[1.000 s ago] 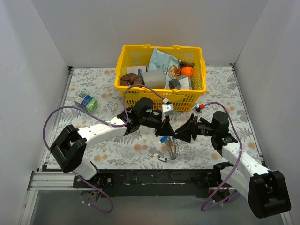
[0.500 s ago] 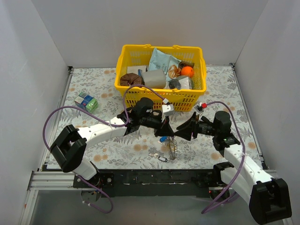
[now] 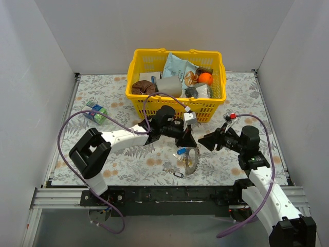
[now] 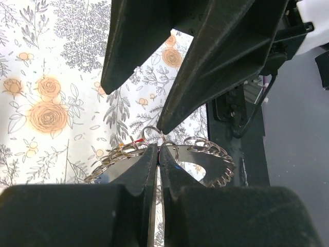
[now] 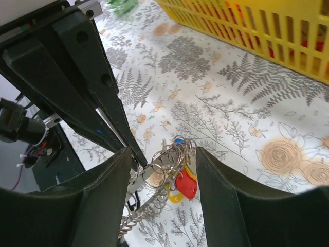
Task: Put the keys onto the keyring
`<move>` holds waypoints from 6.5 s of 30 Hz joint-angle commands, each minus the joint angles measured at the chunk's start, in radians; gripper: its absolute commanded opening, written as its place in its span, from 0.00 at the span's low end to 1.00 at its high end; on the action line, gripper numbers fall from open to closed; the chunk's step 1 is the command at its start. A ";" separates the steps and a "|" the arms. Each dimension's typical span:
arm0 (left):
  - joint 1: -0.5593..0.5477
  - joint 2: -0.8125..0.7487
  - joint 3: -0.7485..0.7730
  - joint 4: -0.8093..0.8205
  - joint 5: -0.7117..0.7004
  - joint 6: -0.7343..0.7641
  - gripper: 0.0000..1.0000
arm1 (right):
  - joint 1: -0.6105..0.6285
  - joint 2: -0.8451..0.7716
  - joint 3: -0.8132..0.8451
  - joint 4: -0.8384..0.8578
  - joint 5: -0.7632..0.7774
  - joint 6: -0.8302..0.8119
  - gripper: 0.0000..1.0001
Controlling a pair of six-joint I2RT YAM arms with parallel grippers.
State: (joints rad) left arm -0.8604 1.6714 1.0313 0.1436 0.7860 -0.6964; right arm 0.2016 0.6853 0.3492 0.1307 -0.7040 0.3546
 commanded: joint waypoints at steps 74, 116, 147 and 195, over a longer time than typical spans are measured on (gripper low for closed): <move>0.055 0.001 0.098 0.013 0.200 -0.057 0.00 | -0.054 0.260 -0.134 0.550 -0.359 0.104 0.28; 0.216 -0.142 -0.195 0.566 0.170 -0.529 0.61 | -0.047 0.226 -0.139 0.595 -0.362 0.133 0.01; 0.124 0.163 -0.267 1.209 0.079 -1.029 0.29 | -0.044 0.152 -0.185 0.814 -0.267 0.319 0.01; 0.066 0.076 -0.056 0.503 0.075 -0.519 0.00 | -0.047 0.123 -0.105 0.500 -0.241 0.120 0.39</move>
State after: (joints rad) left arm -0.7696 1.8416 0.9012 0.8864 0.8814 -1.4174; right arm 0.1474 0.8391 0.1707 0.7422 -0.9623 0.5770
